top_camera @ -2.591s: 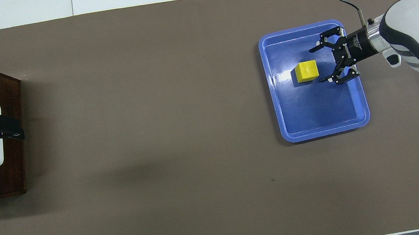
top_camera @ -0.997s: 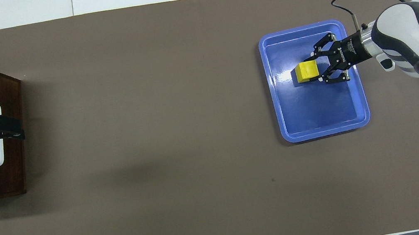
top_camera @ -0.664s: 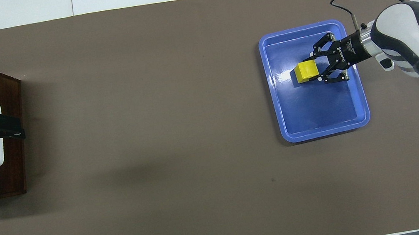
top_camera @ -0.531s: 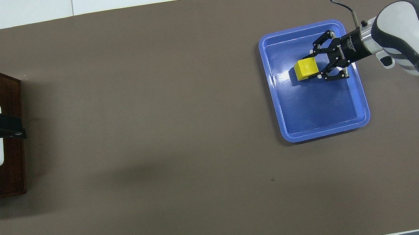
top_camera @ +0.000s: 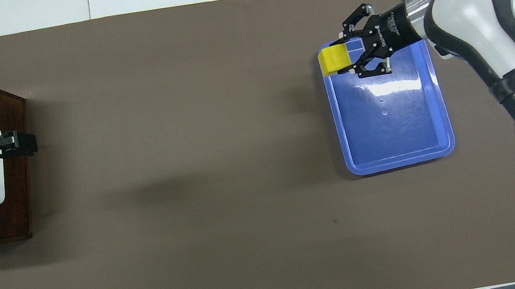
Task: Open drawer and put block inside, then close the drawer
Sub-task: 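Lift the cube with the right gripper while the left gripper pulls the drawer, then carry the cube toward the center while the left gripper leaves the open drawer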
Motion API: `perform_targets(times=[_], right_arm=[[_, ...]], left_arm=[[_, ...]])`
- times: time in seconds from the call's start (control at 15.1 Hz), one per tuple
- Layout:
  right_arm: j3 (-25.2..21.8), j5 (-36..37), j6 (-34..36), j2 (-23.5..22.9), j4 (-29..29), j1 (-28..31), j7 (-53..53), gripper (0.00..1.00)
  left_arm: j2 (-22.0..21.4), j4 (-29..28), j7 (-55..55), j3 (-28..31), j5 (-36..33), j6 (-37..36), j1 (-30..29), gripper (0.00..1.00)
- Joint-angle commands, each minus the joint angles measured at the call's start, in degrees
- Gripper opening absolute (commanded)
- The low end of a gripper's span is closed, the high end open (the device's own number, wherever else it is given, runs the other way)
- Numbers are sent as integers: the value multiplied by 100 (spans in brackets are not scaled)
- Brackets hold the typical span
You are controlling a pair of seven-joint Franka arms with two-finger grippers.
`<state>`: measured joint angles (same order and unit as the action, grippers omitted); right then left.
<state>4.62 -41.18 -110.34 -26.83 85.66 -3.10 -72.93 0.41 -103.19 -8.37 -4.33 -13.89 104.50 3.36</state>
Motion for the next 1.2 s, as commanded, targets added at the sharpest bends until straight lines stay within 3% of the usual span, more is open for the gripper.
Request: perform_targets(times=[0.0,0.27,0.47,1.13], right_arm=[[-32,-127,-84,152,-146,-628,-615,0],[-14,-136,-654,240,-173,-1288,-1406,0],[-6,-145,-1172,231,-173,-1701,-1987,0],[-5,-435,-1201,231,-120,-1764,-2393,0]], left_arm=[[388,-262,-59,55,-840,543,130,100],[724,-657,-59,63,-1370,1554,-62,100],[768,-772,-68,63,-1649,1635,-55,100],[917,-1123,-296,55,-1854,2311,-380,100]])
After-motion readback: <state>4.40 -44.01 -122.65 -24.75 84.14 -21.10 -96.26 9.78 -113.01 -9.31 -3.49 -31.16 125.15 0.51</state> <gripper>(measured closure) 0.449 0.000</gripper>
